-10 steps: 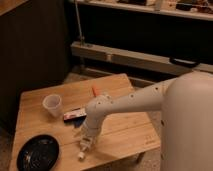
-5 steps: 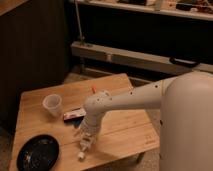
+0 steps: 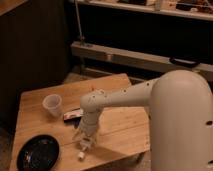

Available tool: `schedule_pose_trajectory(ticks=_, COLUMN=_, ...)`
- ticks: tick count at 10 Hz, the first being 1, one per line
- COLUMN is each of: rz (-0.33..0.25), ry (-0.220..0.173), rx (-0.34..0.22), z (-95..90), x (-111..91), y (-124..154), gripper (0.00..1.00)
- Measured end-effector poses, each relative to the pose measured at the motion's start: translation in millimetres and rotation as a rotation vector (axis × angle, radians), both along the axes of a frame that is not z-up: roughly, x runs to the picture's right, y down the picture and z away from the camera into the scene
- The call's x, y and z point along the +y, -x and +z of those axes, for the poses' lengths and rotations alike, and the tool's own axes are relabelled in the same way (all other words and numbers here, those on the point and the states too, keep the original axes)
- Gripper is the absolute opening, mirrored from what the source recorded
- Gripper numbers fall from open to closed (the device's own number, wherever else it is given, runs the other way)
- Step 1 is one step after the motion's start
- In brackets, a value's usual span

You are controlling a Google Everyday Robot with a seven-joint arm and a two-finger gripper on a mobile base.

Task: Stand the bottle upright

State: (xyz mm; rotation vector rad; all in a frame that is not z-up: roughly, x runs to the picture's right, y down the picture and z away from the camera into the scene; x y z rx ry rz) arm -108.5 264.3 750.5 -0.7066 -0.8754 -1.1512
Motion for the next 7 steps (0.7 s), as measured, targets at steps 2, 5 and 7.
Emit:
schedule_pose_trajectory(ticks=2, rz=-0.016, ry=0.031, rx=0.013, z=2.0, x=4.2, y=-0.7, gripper=0.75)
schedule_pose_trajectory(ticks=5, rz=-0.006, ry=0.079, rx=0.009, z=5.4, x=7.0, y=-1.6, gripper=0.75)
schedule_pose_trajectory(ticks=7, rz=0.009, ry=0.086, rx=0.007, z=5.9, x=4.7, y=-3.4, gripper=0.75)
